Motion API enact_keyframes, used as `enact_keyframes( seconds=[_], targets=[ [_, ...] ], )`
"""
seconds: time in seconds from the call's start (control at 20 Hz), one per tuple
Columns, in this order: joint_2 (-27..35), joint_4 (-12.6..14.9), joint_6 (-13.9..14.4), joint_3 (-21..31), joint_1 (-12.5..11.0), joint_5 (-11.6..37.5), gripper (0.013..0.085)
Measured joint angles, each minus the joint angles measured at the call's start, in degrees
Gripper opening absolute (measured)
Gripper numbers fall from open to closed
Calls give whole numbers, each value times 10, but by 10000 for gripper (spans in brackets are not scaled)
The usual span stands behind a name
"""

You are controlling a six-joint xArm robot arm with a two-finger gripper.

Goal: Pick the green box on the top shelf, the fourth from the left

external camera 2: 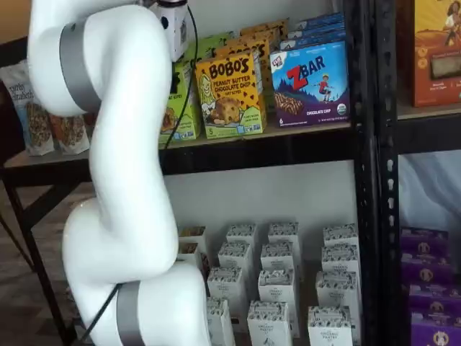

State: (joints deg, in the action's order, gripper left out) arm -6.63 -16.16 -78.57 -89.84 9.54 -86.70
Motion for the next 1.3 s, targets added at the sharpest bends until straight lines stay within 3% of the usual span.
enact_keyframes(
  seconds=[0.4,1.3],
  targets=[
    [-1,9,3,3,4,6,210],
    [2,-7,4,-17,0,-30,210]
  ],
)
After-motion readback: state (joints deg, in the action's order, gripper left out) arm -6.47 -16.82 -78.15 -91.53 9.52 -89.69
